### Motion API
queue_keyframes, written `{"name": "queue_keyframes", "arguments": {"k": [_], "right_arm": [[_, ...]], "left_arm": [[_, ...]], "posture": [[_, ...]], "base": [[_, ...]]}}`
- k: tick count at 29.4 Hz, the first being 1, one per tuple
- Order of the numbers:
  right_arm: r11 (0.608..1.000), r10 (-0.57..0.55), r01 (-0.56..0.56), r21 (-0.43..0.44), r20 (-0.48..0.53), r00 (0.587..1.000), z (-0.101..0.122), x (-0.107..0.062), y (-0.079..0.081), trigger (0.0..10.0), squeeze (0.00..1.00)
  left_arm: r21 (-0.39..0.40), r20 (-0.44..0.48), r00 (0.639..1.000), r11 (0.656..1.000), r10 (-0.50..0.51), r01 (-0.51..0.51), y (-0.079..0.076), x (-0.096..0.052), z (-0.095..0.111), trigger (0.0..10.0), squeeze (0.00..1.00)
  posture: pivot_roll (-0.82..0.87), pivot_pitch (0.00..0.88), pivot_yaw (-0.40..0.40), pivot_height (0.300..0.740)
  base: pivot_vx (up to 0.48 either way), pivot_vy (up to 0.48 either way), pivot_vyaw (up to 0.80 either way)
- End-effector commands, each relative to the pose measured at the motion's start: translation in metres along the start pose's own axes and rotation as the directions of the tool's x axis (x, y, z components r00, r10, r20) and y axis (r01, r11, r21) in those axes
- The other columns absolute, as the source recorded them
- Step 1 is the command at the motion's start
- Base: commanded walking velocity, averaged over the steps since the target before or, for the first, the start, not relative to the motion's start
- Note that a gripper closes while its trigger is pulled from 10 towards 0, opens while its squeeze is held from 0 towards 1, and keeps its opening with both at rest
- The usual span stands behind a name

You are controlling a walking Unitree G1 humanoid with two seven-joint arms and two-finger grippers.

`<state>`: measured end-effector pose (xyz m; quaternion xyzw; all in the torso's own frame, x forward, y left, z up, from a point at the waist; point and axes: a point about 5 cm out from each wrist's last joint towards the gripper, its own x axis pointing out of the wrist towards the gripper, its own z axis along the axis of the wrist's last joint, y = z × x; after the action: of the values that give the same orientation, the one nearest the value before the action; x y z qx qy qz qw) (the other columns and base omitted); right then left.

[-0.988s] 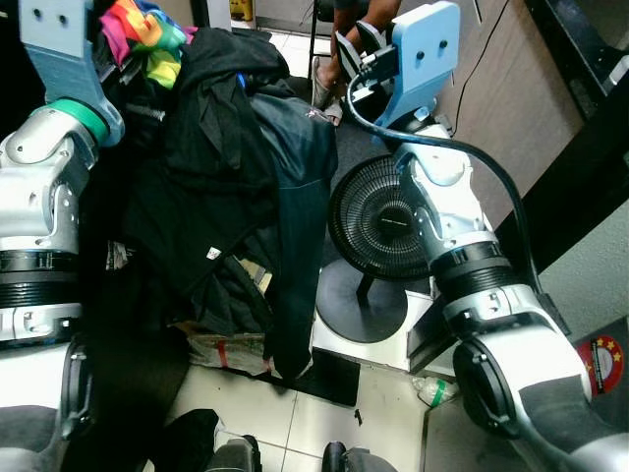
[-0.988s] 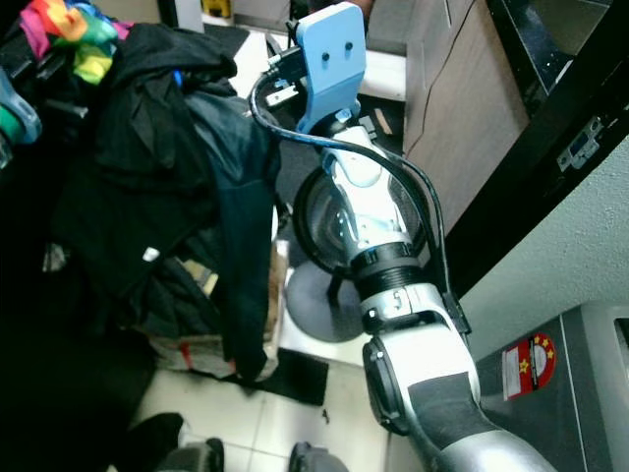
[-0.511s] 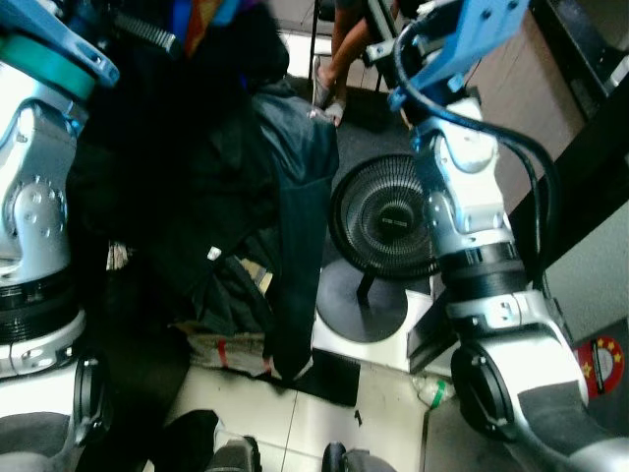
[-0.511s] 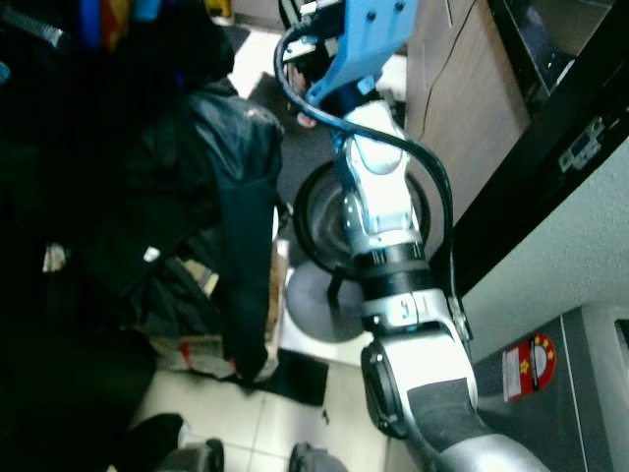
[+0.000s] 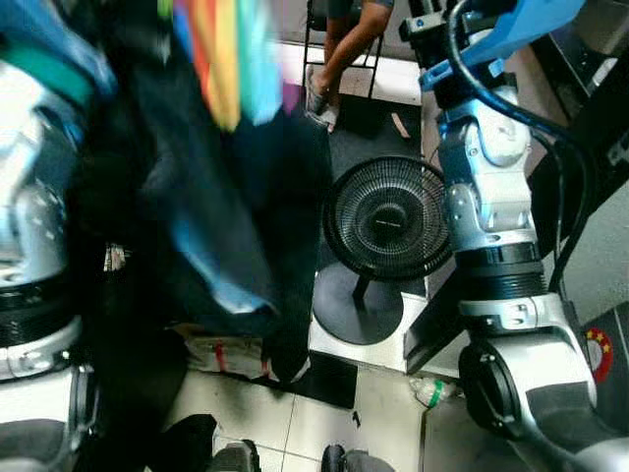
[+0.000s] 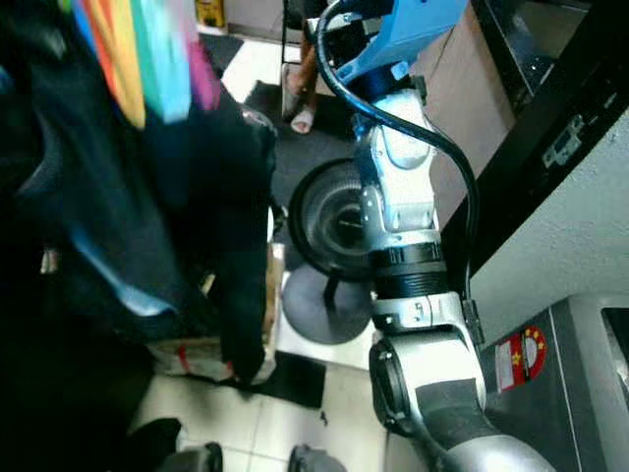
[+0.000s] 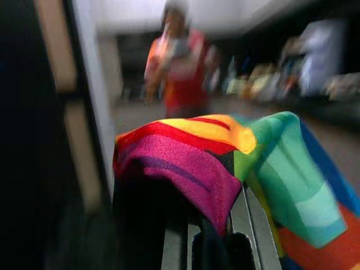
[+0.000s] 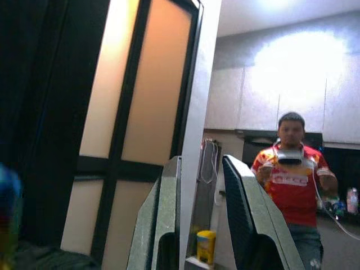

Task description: Clothes washing

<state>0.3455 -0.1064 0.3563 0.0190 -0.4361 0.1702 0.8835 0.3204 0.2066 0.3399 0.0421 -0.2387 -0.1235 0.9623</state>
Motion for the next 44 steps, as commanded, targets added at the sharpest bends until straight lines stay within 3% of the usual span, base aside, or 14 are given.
{"name": "queue_keyframes", "arguments": {"k": [1, 6, 17, 29, 36, 44], "right_arm": [[1.000, -0.027, 0.027, 0.004, -0.041, 0.999, -0.006, -0.008, -0.003, 10.0, 0.00], [0.998, -0.057, 0.057, 0.000, -0.088, 0.994, -0.015, -0.016, -0.005, 10.0, 0.00], [0.998, -0.069, 0.069, -0.004, -0.096, 0.993, -0.016, -0.014, -0.007, 10.0, 0.00], [0.996, -0.082, 0.083, 0.011, -0.095, 0.992, -0.012, -0.011, -0.008, 10.0, 0.00], [0.996, -0.083, 0.084, 0.015, -0.092, 0.992, -0.012, -0.011, -0.008, 10.0, 0.00], [0.996, -0.085, 0.087, 0.023, -0.092, 0.992, -0.011, -0.009, -0.007, 10.0, 0.00]], "left_arm": [[0.009, -0.029, 0.999, 1.000, 0.029, -0.029, 0.001, -0.003, -0.005, 10.0, 0.00], [0.002, 0.012, 0.999, 0.999, 0.039, -0.039, 0.001, -0.003, 0.005, 10.0, 0.00], [0.008, 0.043, 0.998, 0.999, 0.045, -0.046, -0.001, -0.001, 0.009, 10.0, 0.00], [0.011, 0.076, 0.996, 0.999, 0.052, -0.053, 0.000, 0.001, 0.014, 10.0, 0.00], [0.018, 0.074, 0.996, 0.998, 0.052, -0.054, 0.002, 0.002, 0.013, 10.0, 0.00], [0.023, 0.075, 0.996, 0.998, 0.053, -0.055, 0.004, 0.002, 0.013, 10.0, 0.00]], "posture": [[0.12, 0.041, 0.010, 0.740], [0.12, 0.051, 0.012, 0.740], [0.12, 0.059, 0.010, 0.740], [0.12, 0.060, 0.012, 0.740], [0.12, 0.060, 0.012, 0.740], [0.12, 0.060, 0.015, 0.740]], "base": [[0.000, 0.000, 0.00], [0.000, 0.000, 0.00], [0.000, 0.000, 0.00], [0.000, 0.000, -0.78], [0.000, 0.000, 0.00], [0.000, 0.000, -0.80]]}}
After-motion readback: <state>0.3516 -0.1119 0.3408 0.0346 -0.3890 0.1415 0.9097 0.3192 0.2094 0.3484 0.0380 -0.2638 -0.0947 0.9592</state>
